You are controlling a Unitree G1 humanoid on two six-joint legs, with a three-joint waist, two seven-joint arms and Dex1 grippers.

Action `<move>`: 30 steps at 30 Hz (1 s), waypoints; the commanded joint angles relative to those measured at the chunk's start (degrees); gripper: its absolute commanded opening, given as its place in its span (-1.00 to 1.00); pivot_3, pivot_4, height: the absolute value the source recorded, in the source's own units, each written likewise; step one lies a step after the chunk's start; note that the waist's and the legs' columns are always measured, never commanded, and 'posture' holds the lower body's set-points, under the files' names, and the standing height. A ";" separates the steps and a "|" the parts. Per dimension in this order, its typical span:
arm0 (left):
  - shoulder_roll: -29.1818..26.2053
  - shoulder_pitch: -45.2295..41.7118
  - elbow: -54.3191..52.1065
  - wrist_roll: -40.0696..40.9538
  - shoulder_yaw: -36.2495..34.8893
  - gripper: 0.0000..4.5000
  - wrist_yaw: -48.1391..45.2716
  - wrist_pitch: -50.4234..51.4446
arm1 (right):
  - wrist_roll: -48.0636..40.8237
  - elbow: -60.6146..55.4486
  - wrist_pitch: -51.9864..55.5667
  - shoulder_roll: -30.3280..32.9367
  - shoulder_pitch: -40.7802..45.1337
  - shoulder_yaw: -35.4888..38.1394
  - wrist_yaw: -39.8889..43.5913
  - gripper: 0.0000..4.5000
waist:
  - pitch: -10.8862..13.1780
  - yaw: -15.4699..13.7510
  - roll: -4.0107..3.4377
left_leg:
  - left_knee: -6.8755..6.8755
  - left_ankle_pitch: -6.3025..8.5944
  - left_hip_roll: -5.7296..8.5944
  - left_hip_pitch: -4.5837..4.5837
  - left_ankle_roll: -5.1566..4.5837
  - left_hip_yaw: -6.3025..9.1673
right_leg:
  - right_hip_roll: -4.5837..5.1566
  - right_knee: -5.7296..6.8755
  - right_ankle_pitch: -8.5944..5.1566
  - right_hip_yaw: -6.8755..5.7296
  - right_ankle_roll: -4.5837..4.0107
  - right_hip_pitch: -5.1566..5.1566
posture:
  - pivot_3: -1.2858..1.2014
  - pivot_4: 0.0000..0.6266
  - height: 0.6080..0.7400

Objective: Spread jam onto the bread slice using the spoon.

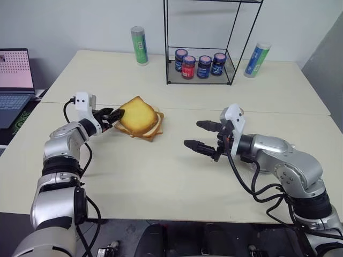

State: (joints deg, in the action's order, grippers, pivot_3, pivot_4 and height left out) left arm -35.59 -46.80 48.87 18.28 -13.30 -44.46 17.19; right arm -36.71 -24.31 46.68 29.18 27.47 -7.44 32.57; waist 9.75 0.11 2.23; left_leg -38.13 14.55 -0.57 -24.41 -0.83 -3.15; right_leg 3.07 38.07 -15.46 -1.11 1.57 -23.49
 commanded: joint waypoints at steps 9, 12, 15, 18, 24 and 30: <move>-0.24 -2.91 -0.91 -0.46 -0.34 -0.93 -1.56 -0.68 | 2.12 -0.36 -1.52 -0.46 -0.21 2.62 -0.05 1.00 | 0.00 -0.03 0.00 | -0.03 0.00 0.02 0.00 0.00 0.00 | 0.00 0.01 0.00 0.00 0.00 0.00 | 0.03 -0.52 1.00; -0.29 -2.89 -1.33 -0.36 -0.42 -0.97 -1.78 -0.45 | 2.31 -0.07 -1.64 -0.51 -0.23 3.02 0.00 1.00 | 0.00 -0.06 0.00 | -0.05 0.00 0.02 0.00 0.00 0.00 | 0.00 0.03 0.00 -0.01 0.00 0.01 | 0.03 -0.52 1.00; -0.36 -3.00 -1.47 -0.48 -0.41 -0.97 -1.83 -0.27 | 2.56 0.25 -1.77 -0.62 -0.21 3.20 0.12 1.00 | 0.00 -0.02 0.00 | -0.06 0.00 0.02 0.00 0.00 0.00 | 0.00 0.04 0.00 0.00 0.00 0.01 | 0.03 -0.52 1.00; -0.64 -3.17 -2.23 -0.73 -0.17 -0.97 -1.69 0.22 | 2.82 0.55 -1.95 -0.72 -0.13 3.32 0.11 1.00 | 0.00 0.01 0.00 | -0.06 0.00 0.01 0.00 0.00 0.00 | -0.01 0.05 0.00 -0.01 0.00 0.01 | 0.03 -0.52 1.00; -1.64 -6.26 -13.14 4.93 -2.79 -0.97 -2.98 8.15 | 1.45 -0.14 -0.51 0.79 -0.22 6.38 0.19 1.00 | 0.02 -0.18 0.04 | -0.14 -0.01 0.01 -0.07 0.01 0.09 | -0.01 0.06 0.00 -0.06 0.00 0.00 | 0.03 -0.52 1.00; -4.18 -3.15 -12.74 4.52 -6.39 -0.90 1.92 6.75 | 1.07 -0.70 0.07 2.01 -1.30 7.96 0.18 1.00 | 0.00 0.54 0.01 | -0.12 0.00 0.01 0.05 0.01 0.00 | -0.02 0.12 0.01 0.06 0.01 0.02 | 0.03 -0.52 1.00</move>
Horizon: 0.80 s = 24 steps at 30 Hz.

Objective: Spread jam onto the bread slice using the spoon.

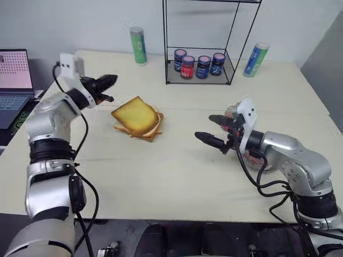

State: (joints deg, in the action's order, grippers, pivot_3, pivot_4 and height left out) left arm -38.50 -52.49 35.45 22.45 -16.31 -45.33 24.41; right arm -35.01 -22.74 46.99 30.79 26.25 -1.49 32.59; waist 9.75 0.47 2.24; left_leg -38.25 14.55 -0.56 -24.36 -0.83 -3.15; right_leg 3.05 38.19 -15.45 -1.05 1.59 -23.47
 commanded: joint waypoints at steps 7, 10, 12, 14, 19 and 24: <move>0.71 9.02 1.27 4.98 -7.65 -0.36 4.34 5.68 | -1.34 -3.53 0.70 -0.63 -1.15 1.68 -0.79 1.00 | 0.01 0.52 0.02 | -0.16 0.00 -0.04 0.10 0.01 -0.03 | -0.01 0.40 -0.01 0.04 0.01 -0.03 | 0.03 -0.52 1.00; 1.37 11.04 1.10 5.67 -7.67 -0.05 3.55 6.51 | -1.62 -4.00 1.53 -0.94 -1.29 1.75 -0.97 1.00 | 0.01 0.44 0.02 | -0.45 0.00 -0.04 0.06 0.00 0.02 | -0.01 0.59 -0.01 0.04 0.01 -0.01 | 0.03 -0.52 1.00; 1.76 12.15 -0.10 5.46 -6.77 0.12 3.04 6.46 | -1.71 -4.24 1.87 -1.01 -1.41 1.76 -1.04 1.00 | 0.01 0.36 0.02 | -0.52 0.00 -0.02 0.06 0.00 0.02 | 0.02 0.66 -0.01 0.05 0.01 0.01 | 0.03 -0.52 1.00; 1.83 14.45 -4.68 3.42 -3.39 0.31 1.50 4.80 | -1.73 -4.41 2.10 -0.97 -1.64 1.81 -1.01 1.00 | 0.01 0.19 0.02 | -0.57 0.00 -0.02 0.07 0.00 0.03 | 0.02 0.71 -0.01 0.05 0.00 0.02 | 0.03 -0.52 1.00; 0.41 20.62 -19.47 -4.11 5.87 0.81 -2.39 -6.20 | -1.84 -5.21 2.65 -0.68 -2.39 2.07 -1.27 1.00 | 0.01 -0.26 0.02 | -0.57 0.01 -0.03 0.07 0.00 0.02 | 0.04 0.72 0.00 0.10 -0.02 0.01 | 0.03 -0.52 1.00; -1.02 20.96 -21.08 -8.05 11.12 0.99 -5.50 -9.00 | -1.89 -5.34 2.73 -0.63 -2.41 2.01 -1.50 1.00 | -0.01 -0.33 -0.01 | -0.56 0.01 -0.03 0.09 0.00 0.01 | 0.05 0.73 0.01 0.12 -0.04 0.02 | 0.03 -0.52 1.00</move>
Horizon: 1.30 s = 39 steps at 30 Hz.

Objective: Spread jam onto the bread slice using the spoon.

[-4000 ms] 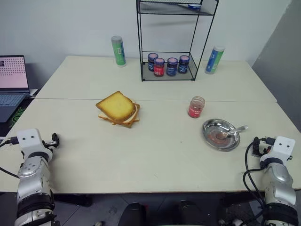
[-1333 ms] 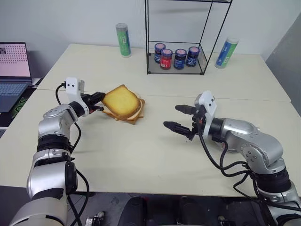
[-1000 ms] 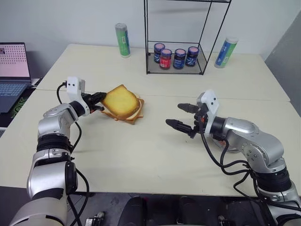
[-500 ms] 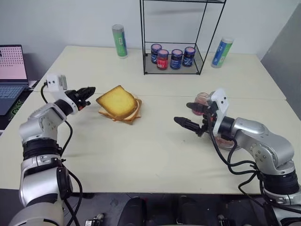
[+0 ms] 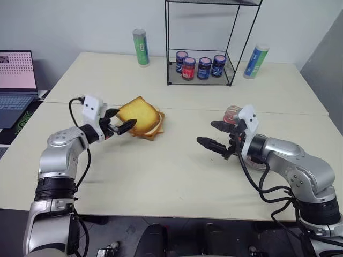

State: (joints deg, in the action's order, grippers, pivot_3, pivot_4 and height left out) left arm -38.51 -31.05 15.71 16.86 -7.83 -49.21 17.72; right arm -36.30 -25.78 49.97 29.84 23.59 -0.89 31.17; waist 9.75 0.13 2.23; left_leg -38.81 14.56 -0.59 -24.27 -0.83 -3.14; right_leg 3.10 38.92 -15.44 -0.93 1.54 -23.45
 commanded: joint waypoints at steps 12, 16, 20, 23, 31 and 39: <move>2.46 -13.34 21.39 -12.66 13.14 0.99 -3.21 -5.51 | -0.25 -2.82 -0.37 0.13 0.29 1.28 -1.50 1.00 | -0.01 -0.27 0.00 | -0.05 -0.01 0.04 0.14 -0.04 0.01 | -0.06 0.04 -0.01 -0.08 0.03 0.15 | 0.03 -0.52 1.00; 2.66 -14.73 24.60 -13.76 14.50 0.83 -5.70 -5.68 | -0.53 -3.51 -0.07 0.29 -0.26 1.83 -2.43 1.00 | -0.06 -0.38 -0.07 | -0.05 -0.03 0.05 0.32 -0.08 0.01 | -0.06 0.06 -0.01 -0.08 0.03 0.30 | 0.03 -0.52 1.00; 2.67 -15.08 26.74 -14.34 14.55 0.54 -6.77 -5.82 | -0.60 -3.83 -0.04 0.51 -0.69 2.24 -2.93 1.00 | -0.13 -0.40 -0.12 | -0.05 -0.04 0.05 0.34 -0.10 0.00 | -0.06 0.07 -0.01 -0.04 0.03 0.31 | 0.03 -0.52 1.00; 2.75 -15.36 27.48 -14.42 14.29 0.27 -7.03 -6.04 | -0.67 -3.91 0.00 0.55 -0.75 2.33 -3.13 1.00 | -0.16 -0.37 -0.18 | -0.05 -0.04 0.05 0.36 -0.10 -0.01 | -0.05 0.07 -0.01 -0.03 0.03 0.31 | 0.03 -0.52 1.00; 2.84 -15.96 27.89 -14.16 13.50 -0.33 -7.60 -5.69 | -0.53 -3.47 -0.37 0.41 -0.72 2.41 -3.21 1.00 | -0.17 -0.38 -0.18 | -0.05 -0.04 0.05 0.36 -0.10 -0.01 | -0.05 0.08 -0.01 -0.02 0.03 0.31 | 0.03 -0.52 1.00; 2.77 -15.70 27.54 -13.73 12.41 -0.92 -7.61 -5.88 | -0.28 -3.01 -0.67 0.44 -0.52 2.49 -2.99 1.00 | -0.17 -0.35 -0.18 | -0.05 -0.04 0.04 0.36 -0.10 -0.01 | -0.06 0.08 -0.01 -0.02 0.03 0.30 | 0.03 -0.52 1.00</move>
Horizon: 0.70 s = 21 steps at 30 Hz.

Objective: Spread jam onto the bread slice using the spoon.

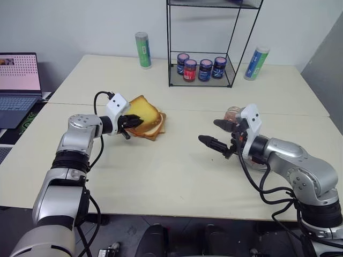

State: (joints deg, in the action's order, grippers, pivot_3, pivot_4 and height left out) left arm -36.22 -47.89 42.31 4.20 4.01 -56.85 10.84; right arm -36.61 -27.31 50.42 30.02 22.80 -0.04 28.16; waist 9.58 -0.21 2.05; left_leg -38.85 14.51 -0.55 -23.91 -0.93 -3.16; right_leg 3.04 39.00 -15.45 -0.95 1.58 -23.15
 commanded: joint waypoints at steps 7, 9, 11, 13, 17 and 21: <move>0.86 1.49 -10.10 6.90 -5.70 -0.84 -2.76 2.08 | 0.04 -1.64 -1.11 0.48 -0.05 1.94 0.02 1.00 | 0.05 0.03 0.06 | 0.00 0.00 -0.01 -0.08 0.00 0.03 | 0.01 -0.02 0.00 -0.01 0.00 -0.04 | 0.03 -0.52 1.00; -0.65 3.02 -16.62 9.20 -5.67 -0.66 -5.89 6.08 | 0.03 -1.64 -1.17 0.43 -0.26 2.01 -0.04 1.00 | 0.07 0.22 0.08 | 0.00 0.00 -0.02 -0.17 0.00 0.03 | 0.01 -0.04 0.00 -0.01 0.00 -0.10 | 0.03 -0.52 1.00; -1.75 4.64 -21.60 10.21 -5.03 -0.44 -7.73 8.42 | 0.02 -1.68 -1.23 0.40 -0.42 2.03 -0.06 1.00 | 0.07 0.36 0.07 | 0.02 0.00 -0.02 -0.23 0.01 0.03 | 0.01 -0.06 0.00 0.00 0.00 -0.14 | 0.03 -0.52 1.00; -2.72 6.61 -25.92 10.05 -3.79 -0.23 -8.75 9.33 | 0.07 -1.66 -1.35 0.21 -0.55 1.99 -0.12 1.00 | 0.08 0.36 0.06 | 0.04 0.00 -0.02 -0.22 0.01 0.03 | 0.01 -0.08 0.00 0.00 0.00 -0.15 | 0.03 -0.52 1.00; -4.26 9.58 -28.00 3.91 0.07 0.18 -7.23 2.99 | 0.25 -1.58 -1.58 -0.22 -0.62 1.74 -0.29 1.00 | 0.08 0.40 0.05 | 0.06 0.00 -0.03 -0.18 0.00 0.02 | 0.00 -0.07 0.00 0.01 -0.01 -0.14 | 0.03 -0.52 1.00; -2.95 9.68 -22.85 -1.22 2.01 0.32 -1.56 -2.50 | 0.45 -1.55 -1.69 -0.41 -0.61 1.50 -0.39 1.00 | 0.09 0.34 0.05 | 0.07 0.01 -0.02 -0.15 0.00 0.01 | 0.00 -0.07 0.00 0.02 -0.01 -0.13 | 0.03 -0.52 1.00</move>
State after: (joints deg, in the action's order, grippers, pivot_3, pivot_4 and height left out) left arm -39.42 -37.32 18.29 5.02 6.44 -61.30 11.58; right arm -36.45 -27.30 49.86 29.73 21.72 0.53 27.98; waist 9.67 0.13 2.10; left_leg -38.78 14.52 -0.57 -24.07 -0.93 -3.15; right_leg 3.04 38.93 -15.45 -0.93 1.57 -23.28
